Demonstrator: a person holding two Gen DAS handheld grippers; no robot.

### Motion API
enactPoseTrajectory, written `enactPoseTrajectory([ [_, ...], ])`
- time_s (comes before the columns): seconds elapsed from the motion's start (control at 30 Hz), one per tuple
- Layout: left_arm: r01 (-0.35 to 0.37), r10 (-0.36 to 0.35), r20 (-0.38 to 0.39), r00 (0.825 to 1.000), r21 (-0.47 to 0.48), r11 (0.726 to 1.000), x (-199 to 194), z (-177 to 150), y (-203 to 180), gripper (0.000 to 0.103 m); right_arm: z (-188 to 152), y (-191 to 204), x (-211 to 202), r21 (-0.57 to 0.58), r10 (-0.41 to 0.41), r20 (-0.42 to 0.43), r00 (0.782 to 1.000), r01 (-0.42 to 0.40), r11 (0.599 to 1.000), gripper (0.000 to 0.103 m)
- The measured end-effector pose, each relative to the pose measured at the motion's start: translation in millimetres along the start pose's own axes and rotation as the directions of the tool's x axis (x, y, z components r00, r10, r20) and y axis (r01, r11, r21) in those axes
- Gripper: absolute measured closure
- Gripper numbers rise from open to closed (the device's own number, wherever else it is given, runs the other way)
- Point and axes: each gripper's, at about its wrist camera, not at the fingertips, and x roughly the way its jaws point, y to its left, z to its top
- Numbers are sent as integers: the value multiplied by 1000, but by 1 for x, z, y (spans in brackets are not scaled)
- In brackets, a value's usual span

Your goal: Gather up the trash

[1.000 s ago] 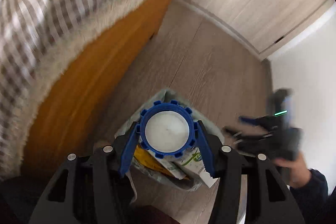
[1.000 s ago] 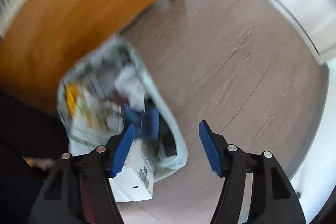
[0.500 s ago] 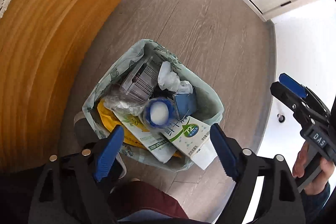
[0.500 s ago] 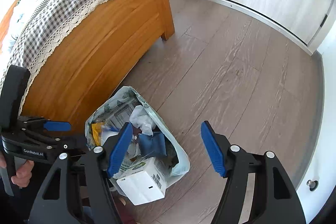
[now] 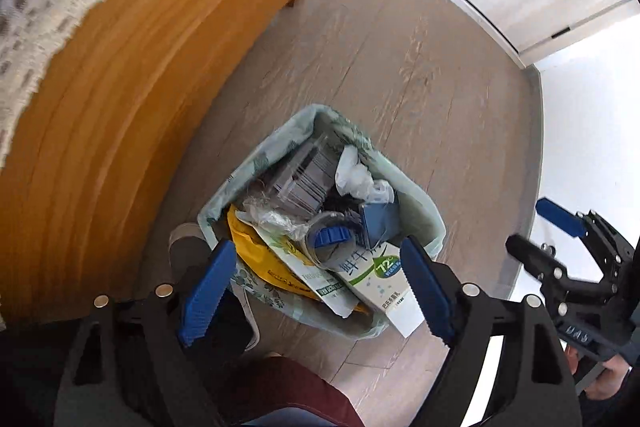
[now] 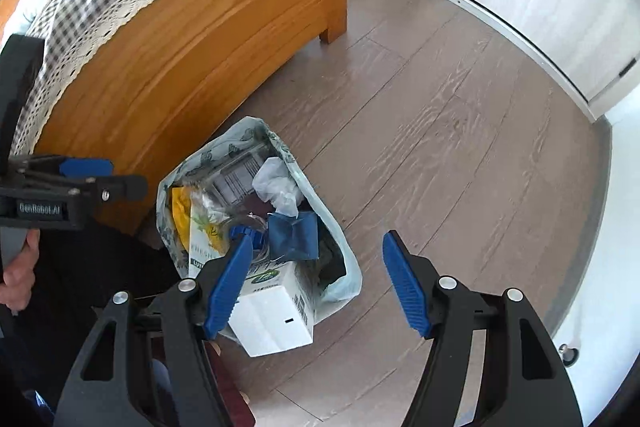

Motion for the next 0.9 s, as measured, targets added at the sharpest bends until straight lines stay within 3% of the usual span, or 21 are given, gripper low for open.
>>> enactPoseTrajectory([
  [0.3,-1,-9,128,992,76,997,-63,-2,-3,22,6,29,-34,-77,-38,49,998,41,996,38],
  [0.4,-27,4,222,975,102,994,-101,-1,2,22,14,41,-52,-102,-50,99,994,60,993,38],
  [0.57,-41,14,408,913,58,998,-178,-7,29,17,30,64,-89,-140,-58,211,976,89,986,37],
  [0.7,-74,59,509,859,9,997,-228,-15,51,17,54,93,-120,-185,-60,320,945,124,975,35],
  [0.9,-119,178,675,716,-134,984,-304,-44,96,16,91,153,-164,-262,25,504,864,125,957,30],
])
